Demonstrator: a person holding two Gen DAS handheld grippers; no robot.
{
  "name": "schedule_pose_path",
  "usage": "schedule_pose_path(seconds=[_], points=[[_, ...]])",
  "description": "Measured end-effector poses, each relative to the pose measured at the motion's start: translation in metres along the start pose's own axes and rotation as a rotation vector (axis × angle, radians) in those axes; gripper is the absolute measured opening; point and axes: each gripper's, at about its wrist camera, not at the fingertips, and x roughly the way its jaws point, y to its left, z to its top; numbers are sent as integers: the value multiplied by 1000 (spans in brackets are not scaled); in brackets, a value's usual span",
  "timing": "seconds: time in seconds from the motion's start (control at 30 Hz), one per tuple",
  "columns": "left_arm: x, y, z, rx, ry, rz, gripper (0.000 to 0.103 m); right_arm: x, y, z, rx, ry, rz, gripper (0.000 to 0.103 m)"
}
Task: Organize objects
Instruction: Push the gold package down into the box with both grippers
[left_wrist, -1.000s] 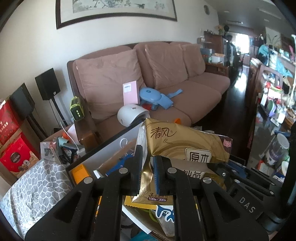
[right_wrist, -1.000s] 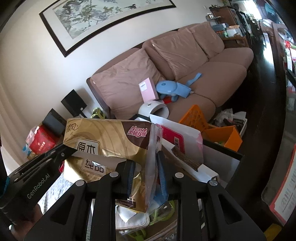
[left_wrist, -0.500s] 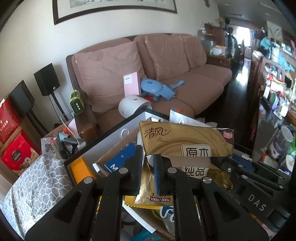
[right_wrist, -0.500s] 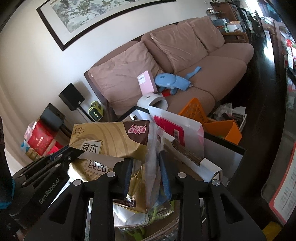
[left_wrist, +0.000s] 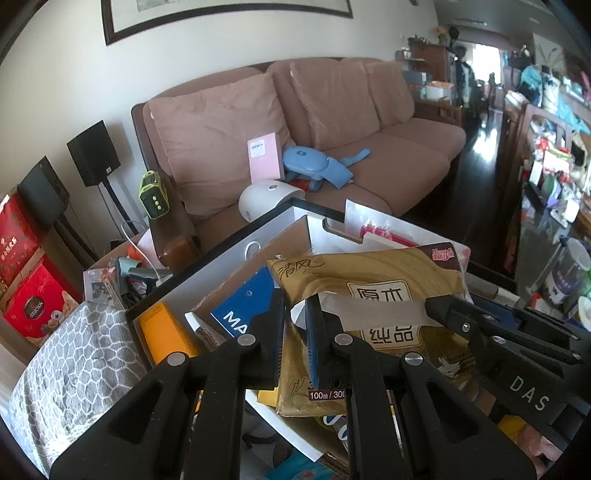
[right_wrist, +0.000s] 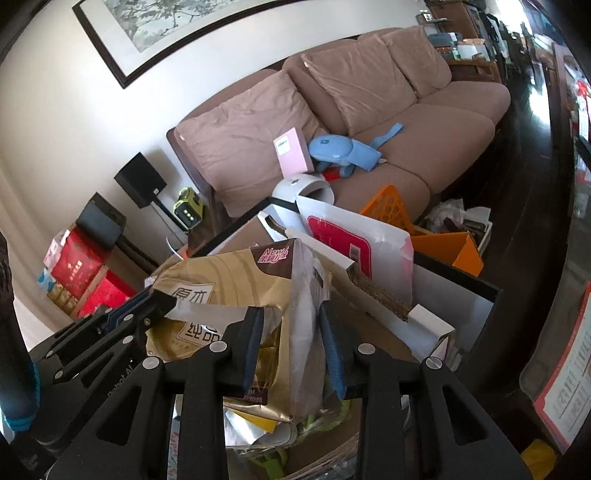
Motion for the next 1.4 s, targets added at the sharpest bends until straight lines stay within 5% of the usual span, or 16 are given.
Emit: schedule_pose_path(seconds=[1.4], points=[[18,2,-16,2,28,-7,15,4,-5,4,10,12,-60,38]])
